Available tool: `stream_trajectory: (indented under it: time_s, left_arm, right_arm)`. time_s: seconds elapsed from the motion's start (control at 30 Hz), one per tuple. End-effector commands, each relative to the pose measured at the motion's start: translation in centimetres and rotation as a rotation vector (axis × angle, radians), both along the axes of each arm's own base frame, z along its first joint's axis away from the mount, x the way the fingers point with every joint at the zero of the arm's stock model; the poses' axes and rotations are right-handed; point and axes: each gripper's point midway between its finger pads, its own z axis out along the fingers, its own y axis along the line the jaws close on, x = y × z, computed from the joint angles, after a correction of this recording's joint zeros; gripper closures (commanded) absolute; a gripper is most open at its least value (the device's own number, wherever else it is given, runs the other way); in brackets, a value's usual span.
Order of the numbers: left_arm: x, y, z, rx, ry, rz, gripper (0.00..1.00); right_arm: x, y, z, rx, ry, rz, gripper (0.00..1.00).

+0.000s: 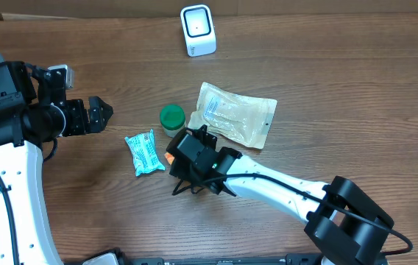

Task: Scan the item barcode
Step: 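Reach the right gripper to the orange Kleenex pack and grasp it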

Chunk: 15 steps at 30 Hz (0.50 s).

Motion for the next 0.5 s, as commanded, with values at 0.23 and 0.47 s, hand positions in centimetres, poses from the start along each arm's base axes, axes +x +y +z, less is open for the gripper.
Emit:
stream_trajectory:
  time_s: [0.23,0.47]
  left_arm:
    - [0.1,-0.1,0.1,0.007,-0.005,-0.017,0.00]
    - [0.1,-0.1,0.1,0.008,-0.005,-0.016,0.00]
  right_arm:
    - [1.4,1.0,-3.0,-0.031,-0.030,-0.055,0.53]
    - [1.8,0.8,-4.0,-0.075,-0.071,-0.003,0.60]
